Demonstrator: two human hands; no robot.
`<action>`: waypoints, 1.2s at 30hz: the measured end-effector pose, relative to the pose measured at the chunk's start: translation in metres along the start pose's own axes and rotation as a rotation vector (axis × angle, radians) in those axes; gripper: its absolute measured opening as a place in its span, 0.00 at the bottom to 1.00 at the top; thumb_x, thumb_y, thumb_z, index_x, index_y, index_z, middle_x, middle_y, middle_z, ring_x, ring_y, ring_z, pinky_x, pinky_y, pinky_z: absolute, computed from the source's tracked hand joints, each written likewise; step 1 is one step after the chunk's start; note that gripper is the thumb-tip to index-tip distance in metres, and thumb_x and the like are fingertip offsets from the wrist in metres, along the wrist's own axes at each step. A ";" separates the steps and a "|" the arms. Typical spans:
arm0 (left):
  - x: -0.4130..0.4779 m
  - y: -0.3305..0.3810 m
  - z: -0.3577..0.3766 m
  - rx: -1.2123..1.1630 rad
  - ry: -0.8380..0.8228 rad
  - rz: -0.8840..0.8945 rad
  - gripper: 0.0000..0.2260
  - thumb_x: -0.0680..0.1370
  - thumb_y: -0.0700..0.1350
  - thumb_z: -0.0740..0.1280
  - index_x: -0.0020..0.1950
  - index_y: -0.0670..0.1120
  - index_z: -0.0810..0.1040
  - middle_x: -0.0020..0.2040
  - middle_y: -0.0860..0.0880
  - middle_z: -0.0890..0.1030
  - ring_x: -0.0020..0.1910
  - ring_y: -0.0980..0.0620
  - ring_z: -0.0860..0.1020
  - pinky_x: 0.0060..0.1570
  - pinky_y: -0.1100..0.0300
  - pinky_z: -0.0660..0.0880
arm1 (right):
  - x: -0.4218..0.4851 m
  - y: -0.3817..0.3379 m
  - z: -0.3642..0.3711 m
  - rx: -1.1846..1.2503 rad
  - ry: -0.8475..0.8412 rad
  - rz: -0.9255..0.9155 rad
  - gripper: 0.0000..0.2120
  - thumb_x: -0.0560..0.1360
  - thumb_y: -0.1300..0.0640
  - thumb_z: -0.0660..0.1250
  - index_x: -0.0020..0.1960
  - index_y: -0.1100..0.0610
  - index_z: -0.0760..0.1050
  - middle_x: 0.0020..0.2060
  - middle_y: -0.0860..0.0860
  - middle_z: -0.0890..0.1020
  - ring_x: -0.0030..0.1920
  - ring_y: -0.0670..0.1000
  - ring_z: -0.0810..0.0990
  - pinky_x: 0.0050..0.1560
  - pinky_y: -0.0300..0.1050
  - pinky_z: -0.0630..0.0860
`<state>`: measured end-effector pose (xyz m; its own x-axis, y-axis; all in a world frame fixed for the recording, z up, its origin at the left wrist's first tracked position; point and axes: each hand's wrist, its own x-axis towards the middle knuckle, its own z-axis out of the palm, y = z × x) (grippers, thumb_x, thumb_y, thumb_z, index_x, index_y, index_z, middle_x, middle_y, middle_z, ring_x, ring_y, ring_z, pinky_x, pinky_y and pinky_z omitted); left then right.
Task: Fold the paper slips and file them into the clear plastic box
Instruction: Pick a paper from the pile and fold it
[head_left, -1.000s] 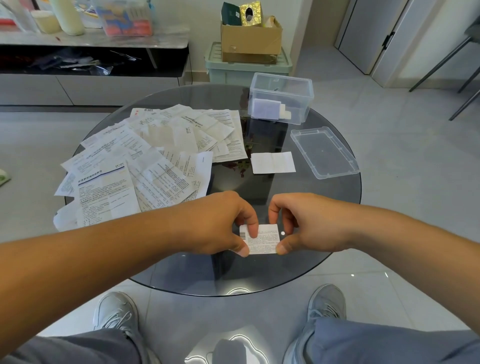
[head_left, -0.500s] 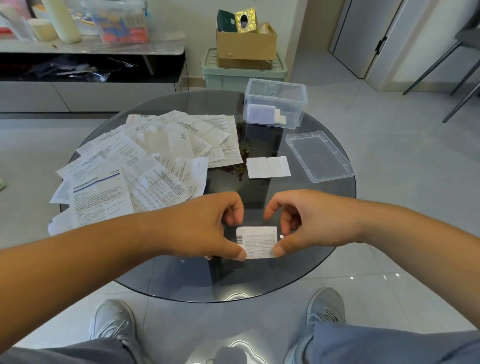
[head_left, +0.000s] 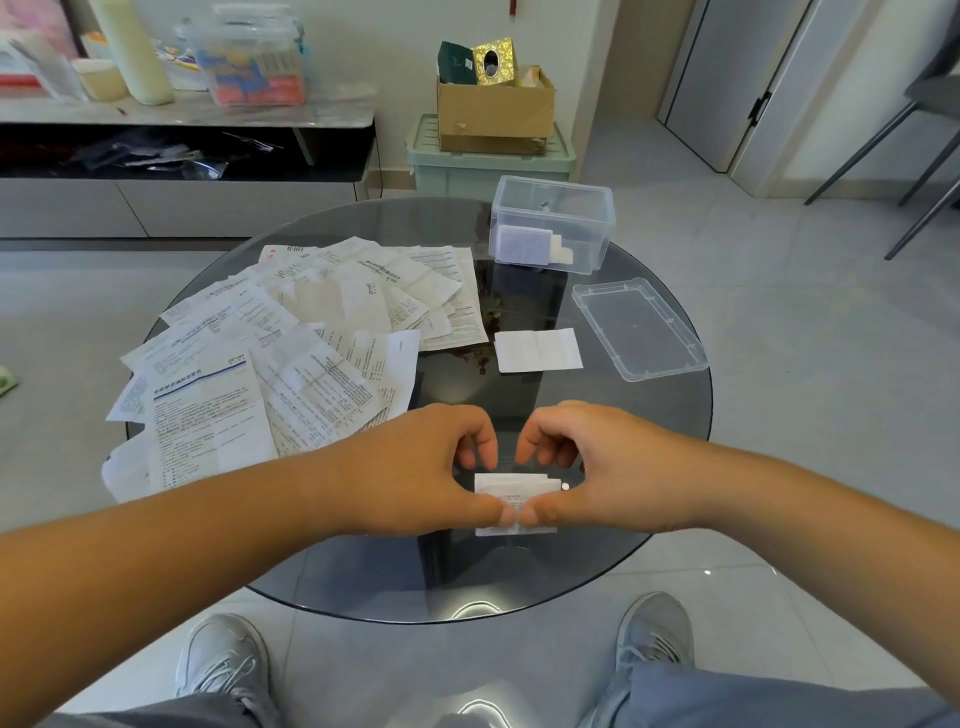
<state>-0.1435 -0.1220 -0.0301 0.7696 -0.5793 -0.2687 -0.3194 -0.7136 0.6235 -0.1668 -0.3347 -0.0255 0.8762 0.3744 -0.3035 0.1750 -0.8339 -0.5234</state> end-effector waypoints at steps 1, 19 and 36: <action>0.001 0.000 0.001 0.001 0.008 0.010 0.12 0.72 0.57 0.75 0.48 0.56 0.76 0.38 0.59 0.78 0.33 0.63 0.75 0.33 0.69 0.69 | 0.001 -0.001 0.001 -0.002 0.010 -0.014 0.16 0.69 0.40 0.76 0.50 0.42 0.73 0.49 0.42 0.75 0.49 0.45 0.76 0.53 0.49 0.78; 0.050 0.018 -0.050 -0.168 0.273 0.087 0.05 0.75 0.47 0.75 0.45 0.50 0.80 0.43 0.52 0.83 0.41 0.56 0.81 0.38 0.68 0.76 | 0.040 0.006 -0.043 0.606 0.106 0.160 0.04 0.77 0.59 0.71 0.50 0.59 0.80 0.46 0.58 0.84 0.43 0.50 0.84 0.50 0.46 0.80; 0.124 -0.006 -0.041 0.037 0.409 0.030 0.11 0.74 0.45 0.75 0.54 0.51 0.76 0.48 0.53 0.80 0.41 0.57 0.78 0.39 0.66 0.73 | 0.101 0.045 -0.054 -0.124 0.413 0.046 0.06 0.76 0.55 0.68 0.53 0.49 0.77 0.46 0.44 0.79 0.48 0.49 0.76 0.48 0.45 0.72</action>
<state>-0.0228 -0.1732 -0.0371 0.9137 -0.4006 0.0680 -0.3588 -0.7168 0.5979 -0.0460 -0.3564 -0.0368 0.9861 0.1627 0.0331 0.1618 -0.8977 -0.4098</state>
